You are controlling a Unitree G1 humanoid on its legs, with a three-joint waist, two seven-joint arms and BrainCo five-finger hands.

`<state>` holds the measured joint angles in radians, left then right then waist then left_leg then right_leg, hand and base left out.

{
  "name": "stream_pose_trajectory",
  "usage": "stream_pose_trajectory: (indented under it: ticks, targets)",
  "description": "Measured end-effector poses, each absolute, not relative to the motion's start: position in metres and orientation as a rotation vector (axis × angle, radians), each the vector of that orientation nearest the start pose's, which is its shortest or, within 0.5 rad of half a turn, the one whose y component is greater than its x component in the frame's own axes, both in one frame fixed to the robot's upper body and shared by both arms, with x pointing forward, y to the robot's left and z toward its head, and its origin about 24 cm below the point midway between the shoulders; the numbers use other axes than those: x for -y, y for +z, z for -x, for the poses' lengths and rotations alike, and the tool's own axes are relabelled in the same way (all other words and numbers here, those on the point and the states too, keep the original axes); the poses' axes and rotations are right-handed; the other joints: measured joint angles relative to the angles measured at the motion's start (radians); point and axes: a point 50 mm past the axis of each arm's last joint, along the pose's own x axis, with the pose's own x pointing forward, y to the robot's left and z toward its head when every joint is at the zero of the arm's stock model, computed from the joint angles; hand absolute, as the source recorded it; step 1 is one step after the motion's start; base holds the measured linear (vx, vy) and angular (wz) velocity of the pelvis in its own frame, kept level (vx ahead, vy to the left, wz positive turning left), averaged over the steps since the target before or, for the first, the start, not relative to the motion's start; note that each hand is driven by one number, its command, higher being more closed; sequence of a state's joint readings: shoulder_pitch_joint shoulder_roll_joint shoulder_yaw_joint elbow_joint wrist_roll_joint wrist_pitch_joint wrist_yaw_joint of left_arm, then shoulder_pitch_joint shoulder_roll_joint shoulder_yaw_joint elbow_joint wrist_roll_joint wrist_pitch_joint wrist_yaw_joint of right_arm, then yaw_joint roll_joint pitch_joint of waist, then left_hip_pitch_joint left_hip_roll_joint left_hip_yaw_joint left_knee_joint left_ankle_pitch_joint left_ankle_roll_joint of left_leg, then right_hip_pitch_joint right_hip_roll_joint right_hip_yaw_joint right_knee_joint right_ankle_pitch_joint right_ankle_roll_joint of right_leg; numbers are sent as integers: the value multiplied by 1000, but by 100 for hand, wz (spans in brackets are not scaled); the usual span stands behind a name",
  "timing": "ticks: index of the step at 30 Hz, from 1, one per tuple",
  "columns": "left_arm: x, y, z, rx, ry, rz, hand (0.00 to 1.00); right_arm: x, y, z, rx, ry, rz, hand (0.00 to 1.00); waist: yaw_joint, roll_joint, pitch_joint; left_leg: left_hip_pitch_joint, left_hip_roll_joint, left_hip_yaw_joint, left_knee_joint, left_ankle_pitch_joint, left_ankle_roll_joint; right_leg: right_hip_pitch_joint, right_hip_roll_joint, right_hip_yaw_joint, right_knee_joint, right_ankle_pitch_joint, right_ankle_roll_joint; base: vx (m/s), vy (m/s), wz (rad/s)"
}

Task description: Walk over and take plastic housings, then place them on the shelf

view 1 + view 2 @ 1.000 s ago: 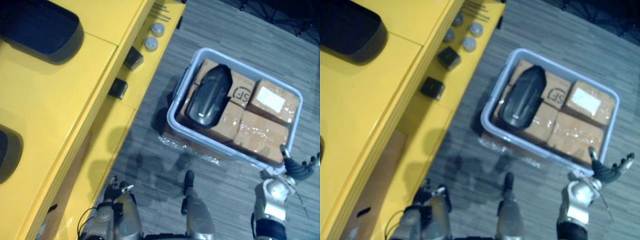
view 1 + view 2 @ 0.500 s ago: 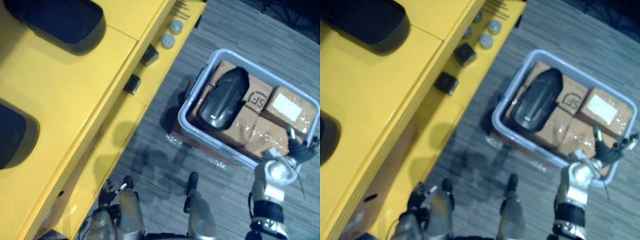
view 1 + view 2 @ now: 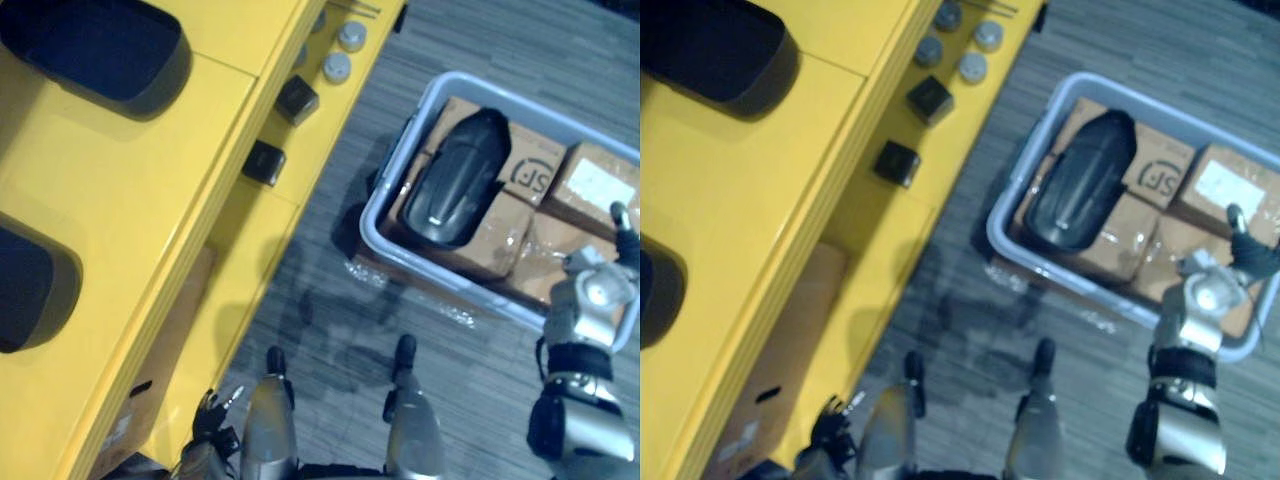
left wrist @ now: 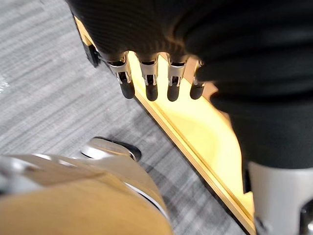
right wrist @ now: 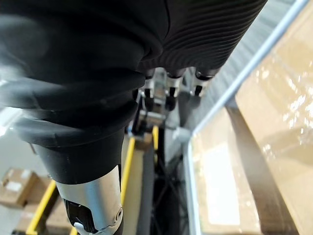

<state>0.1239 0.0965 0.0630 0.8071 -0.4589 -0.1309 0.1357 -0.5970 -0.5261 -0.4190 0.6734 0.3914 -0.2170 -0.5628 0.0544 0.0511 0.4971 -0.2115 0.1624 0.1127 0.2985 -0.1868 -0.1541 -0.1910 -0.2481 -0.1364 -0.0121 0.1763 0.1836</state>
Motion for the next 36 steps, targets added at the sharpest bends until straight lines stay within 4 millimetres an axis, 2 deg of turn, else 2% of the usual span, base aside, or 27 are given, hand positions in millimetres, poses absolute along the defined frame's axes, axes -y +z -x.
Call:
stream_pose_trajectory:
  ticks: [4,7,11,14,21,26,30,36]
  targets:
    - [-206,-133,-129,-782,477,297,0,360,163,-319,330,-922,-133,0,-6,18,4,1,-14,-4,-12,11,6,-4,-11,-3,-4,19,-5,-37,13,2]
    - [-206,-133,-129,-783,467,295,0,350,170,-328,345,-848,-104,0,-2,19,4,-2,-17,-8,-11,12,5,-6,-13,-5,-4,19,-5,-44,-1,-1]
    - [-204,-133,-130,-784,447,290,0,345,180,-334,367,-792,-78,0,-2,22,5,-20,-21,-22,-11,16,2,-21,-12,-9,-4,20,-5,-5,-4,1]
    - [-201,-134,-129,-787,424,294,0,342,185,-337,374,-755,-48,0,-3,36,7,-21,-21,-24,-11,18,2,-19,-12,-14,-4,20,-4,-4,-6,1]
    - [-200,-135,-128,-792,413,293,0,332,178,-345,330,-662,0,0,1,41,6,-22,-22,-29,-12,19,2,-18,-12,-19,-4,21,-5,0,0,0]
    - [-198,-138,-124,-810,391,263,0,328,169,-350,269,-574,20,0,3,45,6,-29,-46,-74,-29,27,8,-18,-21,-59,-53,81,-44,-12,1,-5]
    - [-198,-138,-123,-808,385,258,0,329,156,-351,205,-549,27,0,8,45,6,-35,-65,-80,-29,36,15,-18,-39,-86,-54,93,-50,-51,17,7]
    - [-197,-141,-119,-821,370,264,0,321,155,-356,175,-469,51,0,13,45,6,-60,-72,-94,-26,40,6,-26,-44,-112,-65,98,-61,-61,-14,4]
